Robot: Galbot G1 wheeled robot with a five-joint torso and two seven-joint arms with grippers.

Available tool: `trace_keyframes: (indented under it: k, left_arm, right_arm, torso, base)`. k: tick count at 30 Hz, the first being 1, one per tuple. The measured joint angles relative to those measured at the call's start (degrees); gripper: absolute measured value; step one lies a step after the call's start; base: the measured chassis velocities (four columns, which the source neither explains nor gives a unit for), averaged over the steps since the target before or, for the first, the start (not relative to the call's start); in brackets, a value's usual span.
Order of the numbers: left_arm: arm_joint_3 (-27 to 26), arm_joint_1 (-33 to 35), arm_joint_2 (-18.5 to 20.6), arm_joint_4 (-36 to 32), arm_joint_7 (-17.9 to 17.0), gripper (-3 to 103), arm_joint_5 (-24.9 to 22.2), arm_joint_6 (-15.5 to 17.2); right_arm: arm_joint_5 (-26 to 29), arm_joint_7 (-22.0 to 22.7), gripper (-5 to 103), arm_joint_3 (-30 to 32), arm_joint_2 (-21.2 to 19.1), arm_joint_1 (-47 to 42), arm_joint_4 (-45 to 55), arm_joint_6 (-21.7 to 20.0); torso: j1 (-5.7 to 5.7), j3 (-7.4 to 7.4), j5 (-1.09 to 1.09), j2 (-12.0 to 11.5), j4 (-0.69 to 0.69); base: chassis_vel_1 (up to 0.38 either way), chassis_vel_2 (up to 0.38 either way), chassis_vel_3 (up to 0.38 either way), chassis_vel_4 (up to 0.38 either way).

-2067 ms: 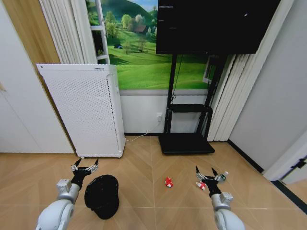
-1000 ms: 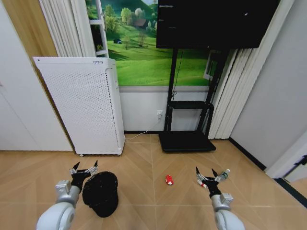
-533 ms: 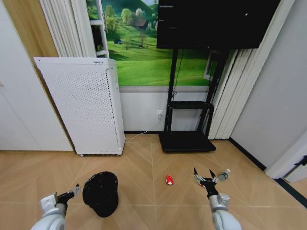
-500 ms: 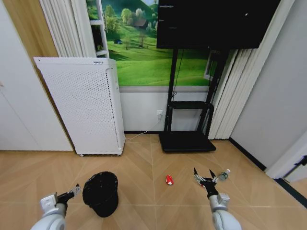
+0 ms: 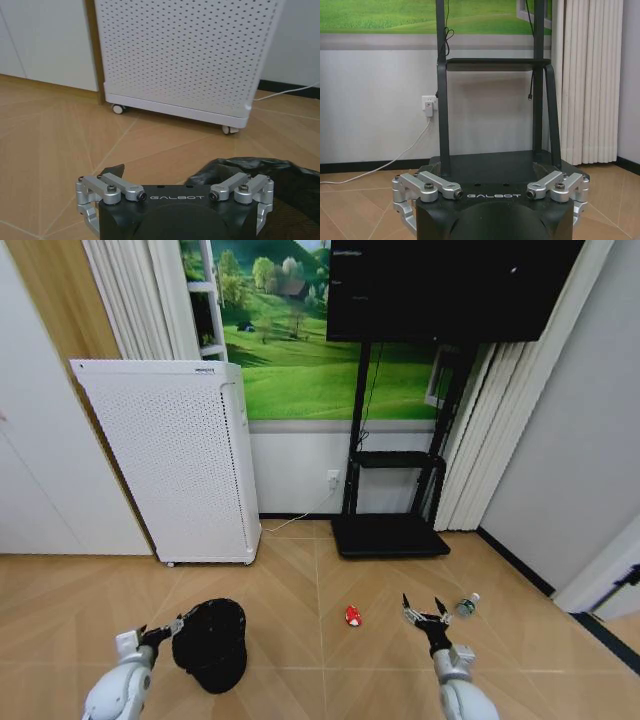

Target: Pick up the trash bin and place the garbage on the floor into it.

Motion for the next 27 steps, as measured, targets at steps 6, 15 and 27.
trace_keyframes:
  k: [6,15,27]
  left_arm:
    - [1.99,0.45,-1.81,0.24,-1.88,100,0.18,3.87]
    - [1.81,2.1,-4.13,0.9,-2.98,100,0.59,6.08]
    - [2.21,1.45,-4.32,0.87,-5.11,98,-1.93,7.98]
  right_arm:
    - [-0.48,0.27,100,-0.2,0.11,0.63,-0.23,0.0]
    - [-0.6,0.74,100,-0.24,-0.15,1.3,-0.28,-0.11]
    - [-0.43,1.56,100,-0.23,0.03,1.42,-0.97,0.26]
  torso:
    - [0.01,0.04,0.0,0.04,0.0]
    - [0.02,0.06,0.0,0.09,0.01]
    - [0.03,0.1,-0.03,0.12,0.0]
  base:
    - [0.0,0.0,0.0,0.0]
    - [0.0,0.0,0.0,0.0]
    - [0.0,0.0,0.0,0.0]
